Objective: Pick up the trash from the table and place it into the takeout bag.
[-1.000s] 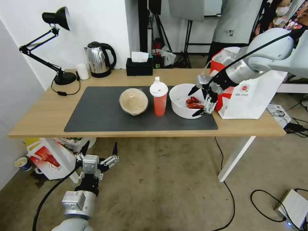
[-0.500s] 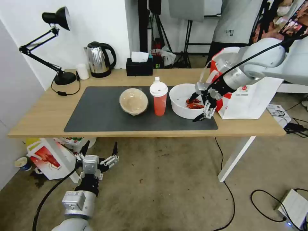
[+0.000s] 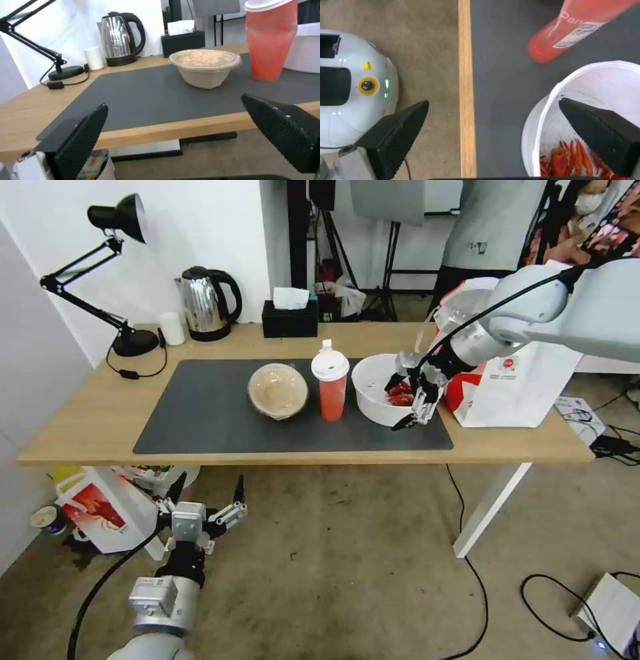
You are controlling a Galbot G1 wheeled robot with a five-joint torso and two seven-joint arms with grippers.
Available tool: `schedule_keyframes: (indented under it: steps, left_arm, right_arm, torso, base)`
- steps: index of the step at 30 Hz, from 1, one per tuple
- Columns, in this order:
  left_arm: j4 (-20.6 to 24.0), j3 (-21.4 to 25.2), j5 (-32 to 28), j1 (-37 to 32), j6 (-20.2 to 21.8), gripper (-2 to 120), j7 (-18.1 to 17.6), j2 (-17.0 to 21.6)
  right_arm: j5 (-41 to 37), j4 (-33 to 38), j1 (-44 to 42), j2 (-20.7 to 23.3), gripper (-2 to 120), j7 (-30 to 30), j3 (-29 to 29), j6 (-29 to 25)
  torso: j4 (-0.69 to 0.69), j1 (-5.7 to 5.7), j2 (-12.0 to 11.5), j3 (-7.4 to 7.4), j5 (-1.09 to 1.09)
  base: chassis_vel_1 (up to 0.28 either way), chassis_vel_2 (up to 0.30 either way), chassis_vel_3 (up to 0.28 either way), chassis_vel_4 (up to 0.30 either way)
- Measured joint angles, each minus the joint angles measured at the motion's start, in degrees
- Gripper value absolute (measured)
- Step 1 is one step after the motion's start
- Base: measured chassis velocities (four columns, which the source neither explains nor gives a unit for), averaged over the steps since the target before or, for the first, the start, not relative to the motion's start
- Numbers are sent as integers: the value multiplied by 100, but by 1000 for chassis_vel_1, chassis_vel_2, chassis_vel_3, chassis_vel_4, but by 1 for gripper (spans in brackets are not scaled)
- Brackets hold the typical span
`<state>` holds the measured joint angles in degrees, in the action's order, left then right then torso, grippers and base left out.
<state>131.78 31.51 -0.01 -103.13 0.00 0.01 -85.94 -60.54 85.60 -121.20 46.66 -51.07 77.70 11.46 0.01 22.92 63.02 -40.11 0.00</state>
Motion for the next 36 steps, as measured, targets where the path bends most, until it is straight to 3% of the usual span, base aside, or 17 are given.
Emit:
schedule_keyframes:
  steps: [27, 36]
  left_arm:
    - [0, 0, 0, 0, 0, 100, 0, 0]
    - [0, 0, 0, 0, 0, 100, 0, 0]
  right_arm:
    - [227, -517, -557, 91, 97, -98, 366, -41]
    - [317, -739, -786, 158, 61, -165, 524, -42]
  torso:
    - [-1, 0, 0, 0, 0]
    - [-1, 0, 0, 0, 1]
  base:
    - [0, 0, 0, 0]
    - [0, 0, 0, 0]
